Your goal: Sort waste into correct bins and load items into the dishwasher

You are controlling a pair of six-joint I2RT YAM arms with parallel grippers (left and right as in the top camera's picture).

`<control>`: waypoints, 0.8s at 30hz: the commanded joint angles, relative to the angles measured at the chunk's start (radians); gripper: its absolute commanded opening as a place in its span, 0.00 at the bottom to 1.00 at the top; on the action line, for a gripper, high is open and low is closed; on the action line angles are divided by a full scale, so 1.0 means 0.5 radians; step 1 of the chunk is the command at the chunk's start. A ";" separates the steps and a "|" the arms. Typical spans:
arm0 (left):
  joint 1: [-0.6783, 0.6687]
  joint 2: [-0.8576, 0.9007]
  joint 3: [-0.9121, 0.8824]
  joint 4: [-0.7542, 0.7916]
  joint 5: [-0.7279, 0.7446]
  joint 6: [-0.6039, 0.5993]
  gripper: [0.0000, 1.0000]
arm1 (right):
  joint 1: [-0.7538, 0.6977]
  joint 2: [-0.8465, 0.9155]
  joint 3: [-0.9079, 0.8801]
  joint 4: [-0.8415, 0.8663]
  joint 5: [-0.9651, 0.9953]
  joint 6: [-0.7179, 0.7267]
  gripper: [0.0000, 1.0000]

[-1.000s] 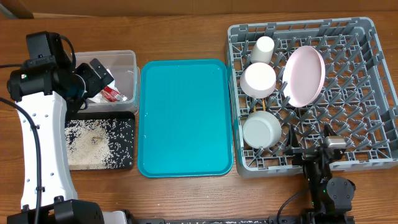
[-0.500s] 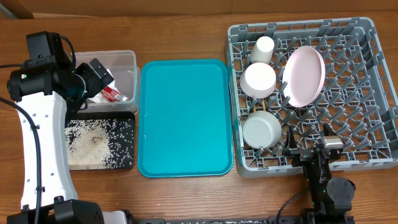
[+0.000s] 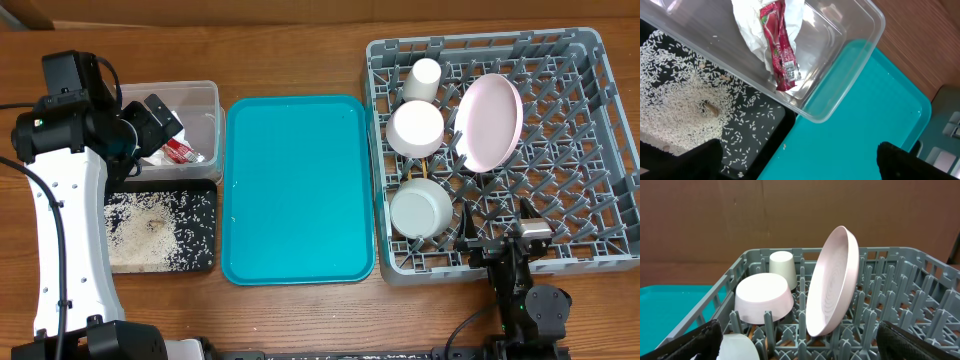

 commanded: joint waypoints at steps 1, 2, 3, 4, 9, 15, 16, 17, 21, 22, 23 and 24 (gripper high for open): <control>-0.005 -0.034 0.028 0.003 -0.001 -0.020 1.00 | -0.008 -0.024 -0.021 0.010 -0.012 -0.008 1.00; -0.005 -0.034 0.028 0.003 -0.001 -0.020 1.00 | -0.008 -0.024 -0.021 0.010 -0.012 -0.008 1.00; -0.005 -0.034 0.028 0.003 -0.001 -0.020 1.00 | -0.008 -0.024 -0.021 0.010 -0.012 -0.008 1.00; -0.005 -0.034 0.028 0.003 -0.001 -0.020 1.00 | -0.008 -0.024 -0.021 0.010 -0.012 -0.008 1.00; -0.021 -0.022 0.028 0.003 -0.007 -0.020 1.00 | -0.008 -0.024 -0.021 0.010 -0.012 -0.008 1.00; -0.146 -0.128 0.028 0.002 -0.008 -0.020 1.00 | -0.008 -0.024 -0.021 0.010 -0.012 -0.008 1.00; -0.200 -0.175 0.028 0.003 -0.008 -0.020 1.00 | -0.008 -0.024 -0.021 0.010 -0.012 -0.008 1.00; -0.235 -0.208 0.028 0.003 -0.008 -0.020 1.00 | -0.008 -0.024 -0.021 0.010 -0.012 -0.008 1.00; -0.457 -0.380 0.028 0.003 -0.008 -0.020 1.00 | -0.008 -0.024 -0.021 0.010 -0.012 -0.008 1.00; -0.520 -0.421 0.028 0.002 -0.008 -0.020 1.00 | -0.008 -0.024 -0.021 0.010 -0.012 -0.008 1.00; -0.571 -0.458 0.028 0.002 -0.008 -0.020 1.00 | -0.008 -0.024 -0.021 0.010 -0.012 -0.008 1.00; -0.621 -0.500 0.027 0.002 -0.008 -0.020 1.00 | -0.007 -0.024 -0.021 0.010 -0.012 -0.008 1.00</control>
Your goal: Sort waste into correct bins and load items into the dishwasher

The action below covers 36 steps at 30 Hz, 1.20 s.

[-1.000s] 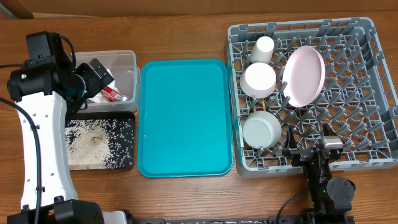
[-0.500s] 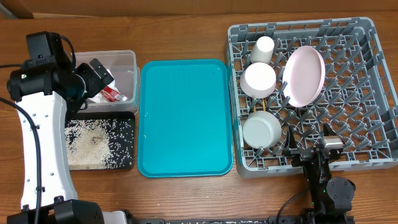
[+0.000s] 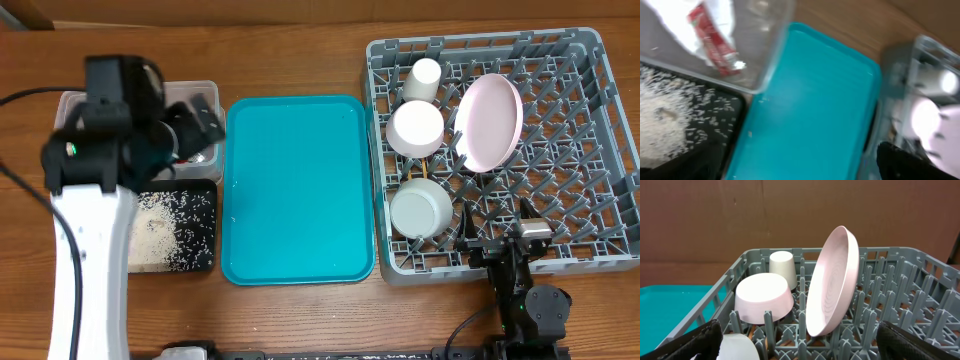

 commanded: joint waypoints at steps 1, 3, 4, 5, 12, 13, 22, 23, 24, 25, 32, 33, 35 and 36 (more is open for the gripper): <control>-0.150 -0.172 0.027 0.002 -0.006 -0.020 1.00 | -0.008 -0.024 -0.021 0.011 -0.013 -0.008 1.00; -0.195 -0.242 0.026 0.002 -0.006 -0.020 1.00 | -0.008 -0.024 -0.021 0.011 -0.013 -0.008 1.00; -0.211 -0.287 0.026 0.002 -0.006 -0.020 1.00 | -0.008 -0.024 -0.021 0.011 -0.013 -0.008 1.00; -0.214 -0.327 0.026 0.002 -0.006 -0.020 1.00 | -0.008 -0.024 -0.021 0.011 -0.013 -0.008 1.00; -0.214 -0.619 -0.097 -0.005 -0.015 -0.005 1.00 | -0.008 -0.024 -0.021 0.011 -0.013 -0.008 1.00; -0.213 -0.661 -0.140 -0.005 -0.021 0.006 1.00 | -0.008 -0.024 -0.021 0.011 -0.013 -0.007 1.00; -0.183 -1.184 -0.964 0.319 -0.020 -0.043 1.00 | -0.008 -0.024 -0.021 0.011 -0.013 -0.008 1.00; -0.168 -1.252 -1.092 0.447 -0.013 -0.043 1.00 | -0.008 -0.024 -0.021 0.011 -0.013 -0.008 1.00; -0.146 -1.340 -1.261 0.635 -0.004 -0.043 1.00 | -0.008 -0.024 -0.021 0.011 -0.013 -0.007 1.00; -0.132 -1.402 -1.378 0.774 0.000 -0.043 1.00 | -0.008 -0.024 -0.021 0.011 -0.013 -0.007 1.00; -0.025 -1.897 -2.204 1.925 0.009 -0.043 1.00 | -0.008 -0.024 -0.021 0.011 -0.013 -0.007 1.00; -0.005 -1.962 -2.305 2.065 0.009 -0.042 1.00 | -0.007 -0.024 -0.021 0.011 -0.013 -0.007 1.00; 0.025 -2.070 -2.461 2.255 0.010 -0.042 1.00 | -0.008 -0.024 -0.021 0.011 -0.013 -0.008 1.00; 0.045 -2.129 -2.539 2.330 0.009 -0.042 1.00 | -0.008 -0.024 -0.021 0.011 -0.013 -0.007 1.00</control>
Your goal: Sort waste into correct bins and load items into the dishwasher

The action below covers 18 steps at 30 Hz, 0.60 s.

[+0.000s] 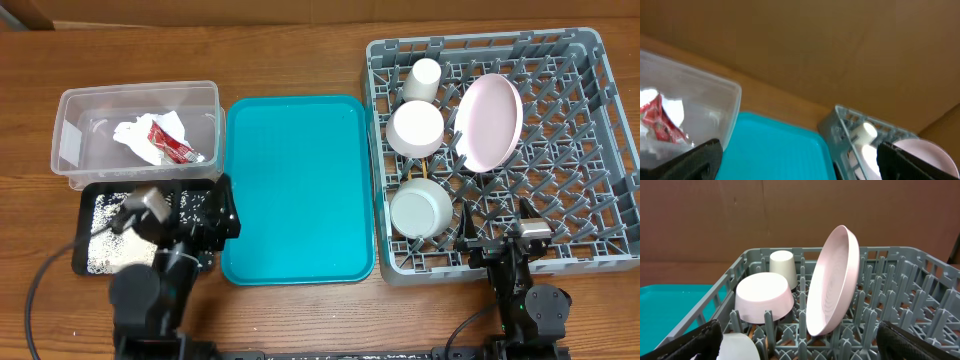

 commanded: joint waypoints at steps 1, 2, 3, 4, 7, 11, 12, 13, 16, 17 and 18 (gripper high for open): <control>0.060 -0.171 -0.225 0.154 0.002 -0.002 1.00 | -0.008 -0.024 -0.021 0.015 -0.012 -0.007 1.00; 0.077 -0.217 -0.280 0.178 0.001 -0.003 1.00 | -0.008 -0.024 -0.021 0.015 -0.012 -0.008 1.00; 0.092 -0.259 -0.330 0.189 0.001 -0.002 1.00 | -0.008 -0.024 -0.021 0.015 -0.012 -0.007 1.00; 0.106 -0.301 -0.380 0.195 0.001 -0.002 1.00 | -0.008 -0.024 -0.021 0.015 -0.012 -0.008 1.00; 0.133 -0.410 -0.518 0.206 -0.016 -0.002 1.00 | -0.008 -0.024 -0.021 0.015 -0.012 -0.007 1.00; 0.133 -0.529 -0.655 0.210 -0.058 -0.002 1.00 | -0.008 -0.024 -0.021 0.015 -0.012 -0.007 1.00; 0.133 -0.562 -0.687 0.210 -0.067 -0.002 1.00 | -0.008 -0.024 -0.021 0.015 -0.012 -0.008 1.00; 0.133 -0.593 -0.722 0.210 -0.076 -0.001 1.00 | -0.008 -0.024 -0.021 0.015 -0.012 -0.007 1.00; 0.133 -0.677 -0.782 0.072 -0.129 0.114 1.00 | -0.008 -0.024 -0.021 0.015 -0.012 -0.007 1.00; 0.133 -0.697 -0.782 0.005 -0.128 0.189 1.00 | -0.008 -0.024 -0.021 0.015 -0.012 -0.007 1.00; 0.133 -0.716 -0.782 -0.007 -0.134 0.283 1.00 | -0.008 -0.024 -0.021 0.015 -0.012 -0.007 1.00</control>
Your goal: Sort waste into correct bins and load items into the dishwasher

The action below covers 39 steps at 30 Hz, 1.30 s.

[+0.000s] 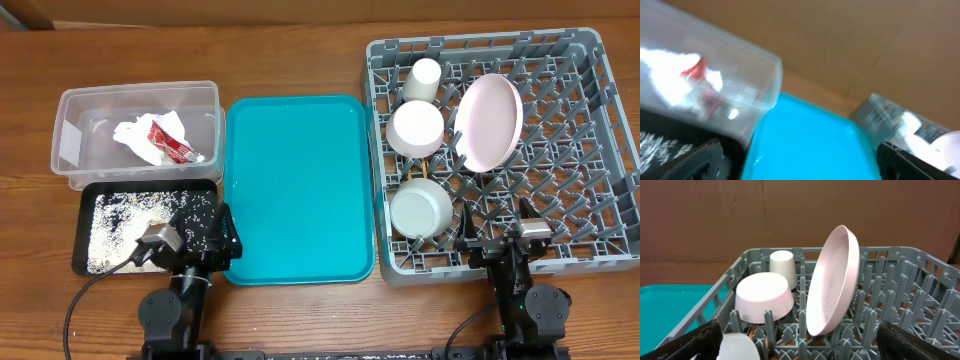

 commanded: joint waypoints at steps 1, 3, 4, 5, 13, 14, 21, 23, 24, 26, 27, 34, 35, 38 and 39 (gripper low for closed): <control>0.013 -0.102 -0.027 -0.077 -0.067 0.368 1.00 | -0.008 -0.024 -0.021 0.018 -0.012 -0.007 1.00; 0.013 -0.101 -0.027 -0.078 -0.069 0.563 1.00 | -0.008 -0.024 -0.021 0.018 -0.012 -0.006 1.00; 0.013 -0.101 -0.027 -0.078 -0.068 0.655 1.00 | -0.008 -0.024 -0.021 0.018 -0.012 -0.007 1.00; 0.013 -0.101 -0.027 -0.079 -0.069 0.741 1.00 | -0.008 -0.024 -0.021 0.018 -0.012 -0.006 1.00; 0.013 -0.101 -0.027 -0.082 -0.095 0.971 1.00 | -0.008 -0.024 -0.021 0.018 -0.012 -0.007 1.00; 0.013 -0.101 -0.027 -0.082 -0.095 0.983 1.00 | -0.008 -0.024 -0.021 0.018 -0.012 -0.007 1.00; 0.013 -0.101 -0.027 -0.081 -0.092 1.048 1.00 | -0.008 -0.024 -0.021 0.018 -0.012 -0.007 1.00; 0.013 -0.101 -0.027 -0.082 -0.092 1.048 1.00 | -0.008 -0.024 -0.021 0.018 -0.012 -0.007 1.00; 0.013 -0.098 -0.027 -0.082 -0.092 1.048 1.00 | -0.008 -0.024 -0.021 0.018 -0.012 -0.007 1.00; 0.013 -0.097 -0.027 -0.082 -0.092 1.048 1.00 | -0.008 -0.024 -0.021 0.018 -0.012 -0.006 1.00; 0.013 -0.097 -0.027 -0.082 -0.092 1.048 1.00 | -0.008 -0.024 -0.021 0.018 -0.012 -0.006 1.00; 0.013 -0.097 -0.027 -0.082 -0.092 1.048 1.00 | -0.008 -0.024 -0.021 0.018 -0.012 -0.007 1.00; 0.013 -0.097 -0.027 -0.082 -0.092 1.048 1.00 | -0.008 -0.024 -0.021 0.018 -0.012 -0.006 1.00; 0.013 -0.097 -0.027 -0.082 -0.092 1.048 1.00 | -0.008 -0.024 -0.021 0.018 -0.012 -0.007 1.00; 0.013 -0.097 -0.027 -0.082 -0.092 1.048 1.00 | -0.008 -0.024 -0.021 0.018 -0.012 -0.007 1.00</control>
